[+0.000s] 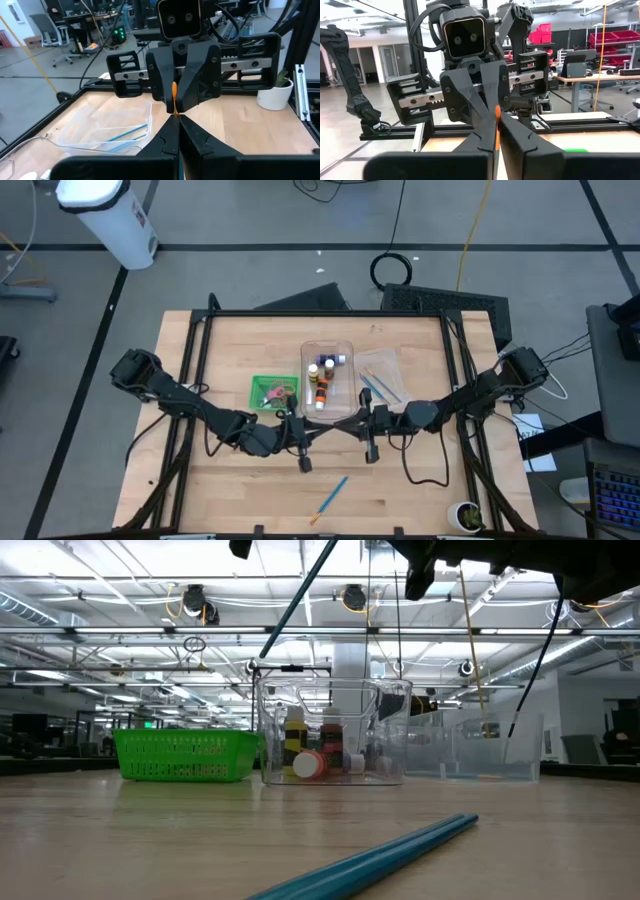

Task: Pick & Place Paint Supplies
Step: Put the blue paint brush into the white bin

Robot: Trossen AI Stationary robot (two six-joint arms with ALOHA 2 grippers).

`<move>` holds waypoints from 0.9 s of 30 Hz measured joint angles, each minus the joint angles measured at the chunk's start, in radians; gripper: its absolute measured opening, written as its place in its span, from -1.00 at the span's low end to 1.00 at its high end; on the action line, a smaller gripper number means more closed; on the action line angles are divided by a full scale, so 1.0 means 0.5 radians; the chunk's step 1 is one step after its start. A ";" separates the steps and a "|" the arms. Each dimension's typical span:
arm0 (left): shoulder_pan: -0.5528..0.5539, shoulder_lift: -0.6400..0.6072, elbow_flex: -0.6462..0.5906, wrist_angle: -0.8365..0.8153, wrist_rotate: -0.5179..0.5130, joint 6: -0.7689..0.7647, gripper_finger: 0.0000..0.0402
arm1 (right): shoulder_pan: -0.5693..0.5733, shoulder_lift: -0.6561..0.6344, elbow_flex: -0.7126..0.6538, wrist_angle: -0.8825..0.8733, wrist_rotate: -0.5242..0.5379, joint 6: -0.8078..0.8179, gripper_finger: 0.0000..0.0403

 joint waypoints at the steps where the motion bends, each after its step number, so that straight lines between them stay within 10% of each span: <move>1: 0.001 0.000 0.000 -0.005 0.014 0.000 -1.00 | 0.000 0.000 0.000 0.000 0.000 0.003 -0.98; 16: -0.063 -0.228 0.002 -0.264 0.092 -0.136 0.11 | 0.014 -0.240 -0.002 -0.226 0.013 -0.044 -1.00; 27: -0.135 -0.226 0.002 -0.647 0.089 -0.416 0.39 | 0.026 -1.024 -0.005 -1.566 0.868 -0.005 -1.00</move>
